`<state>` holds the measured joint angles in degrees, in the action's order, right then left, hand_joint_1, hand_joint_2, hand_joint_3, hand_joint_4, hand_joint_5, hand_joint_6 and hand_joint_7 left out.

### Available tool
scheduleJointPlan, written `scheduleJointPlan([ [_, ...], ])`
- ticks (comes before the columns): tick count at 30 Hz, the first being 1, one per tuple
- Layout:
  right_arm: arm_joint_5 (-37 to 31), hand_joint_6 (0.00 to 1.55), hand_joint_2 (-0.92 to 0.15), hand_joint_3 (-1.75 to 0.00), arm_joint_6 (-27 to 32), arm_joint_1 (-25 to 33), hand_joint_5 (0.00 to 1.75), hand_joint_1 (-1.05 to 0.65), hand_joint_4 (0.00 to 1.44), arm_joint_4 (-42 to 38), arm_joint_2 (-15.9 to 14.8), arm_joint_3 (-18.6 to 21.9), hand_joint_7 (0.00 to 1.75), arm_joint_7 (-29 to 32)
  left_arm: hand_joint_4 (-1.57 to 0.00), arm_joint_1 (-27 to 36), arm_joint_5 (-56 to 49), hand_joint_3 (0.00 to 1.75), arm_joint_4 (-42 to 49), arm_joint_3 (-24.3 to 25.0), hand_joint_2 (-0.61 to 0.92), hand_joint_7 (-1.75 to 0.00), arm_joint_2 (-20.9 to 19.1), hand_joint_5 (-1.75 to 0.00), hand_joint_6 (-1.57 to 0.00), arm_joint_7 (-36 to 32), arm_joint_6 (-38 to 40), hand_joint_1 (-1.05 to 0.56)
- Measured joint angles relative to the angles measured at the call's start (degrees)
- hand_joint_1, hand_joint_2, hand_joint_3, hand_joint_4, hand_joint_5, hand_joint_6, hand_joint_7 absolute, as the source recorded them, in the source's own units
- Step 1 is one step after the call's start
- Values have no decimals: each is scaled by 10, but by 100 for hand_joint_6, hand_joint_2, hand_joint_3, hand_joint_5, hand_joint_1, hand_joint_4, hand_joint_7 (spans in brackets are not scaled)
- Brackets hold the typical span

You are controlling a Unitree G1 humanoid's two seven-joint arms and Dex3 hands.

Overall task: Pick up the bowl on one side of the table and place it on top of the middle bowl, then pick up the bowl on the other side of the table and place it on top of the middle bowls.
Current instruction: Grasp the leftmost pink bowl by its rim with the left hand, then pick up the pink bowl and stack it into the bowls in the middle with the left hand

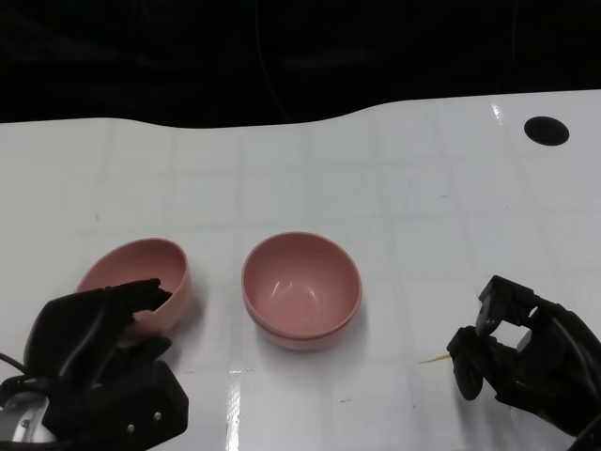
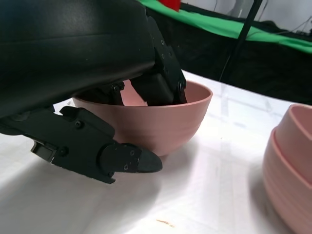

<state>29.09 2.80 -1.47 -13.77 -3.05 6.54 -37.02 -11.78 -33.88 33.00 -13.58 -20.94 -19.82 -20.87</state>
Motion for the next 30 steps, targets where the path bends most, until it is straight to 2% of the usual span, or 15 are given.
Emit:
scheduleJointPlan([
  [5, -1, 80, -60, -95, 0, 0, 175, -9, 89, 0, 0, 0, 145, 0, -73, 15, 7, 104, -52, 4, 60, -175, -8, -175, -61, 31, 12, -1],
  [15, -6, 80, -60, -97, -7, 0, 175, -9, 90, -1, 1, 0, 146, -1, -72, 32, 23, 99, -284, 45, 56, -175, -47, -175, -58, 192, 121, 1],
  [20, -7, 80, -59, -97, -7, 0, 175, -8, 91, -3, 1, 0, 146, -1, -74, 32, 24, 95, -365, 65, 55, -175, -66, -175, -60, 237, 142, 2],
  [26, -9, 80, -59, -97, -7, -1, 175, -9, 91, -5, 1, 0, 146, 0, -75, 21, 26, 94, -443, 73, 55, -171, -72, -175, -64, 298, 174, -1],
  [30, -9, 80, -59, -97, -12, -3, 175, -9, 91, -9, 1, 0, 146, -1, -78, -10, 31, 95, -471, 72, 54, -172, -71, -175, -65, 328, 178, -2],
])
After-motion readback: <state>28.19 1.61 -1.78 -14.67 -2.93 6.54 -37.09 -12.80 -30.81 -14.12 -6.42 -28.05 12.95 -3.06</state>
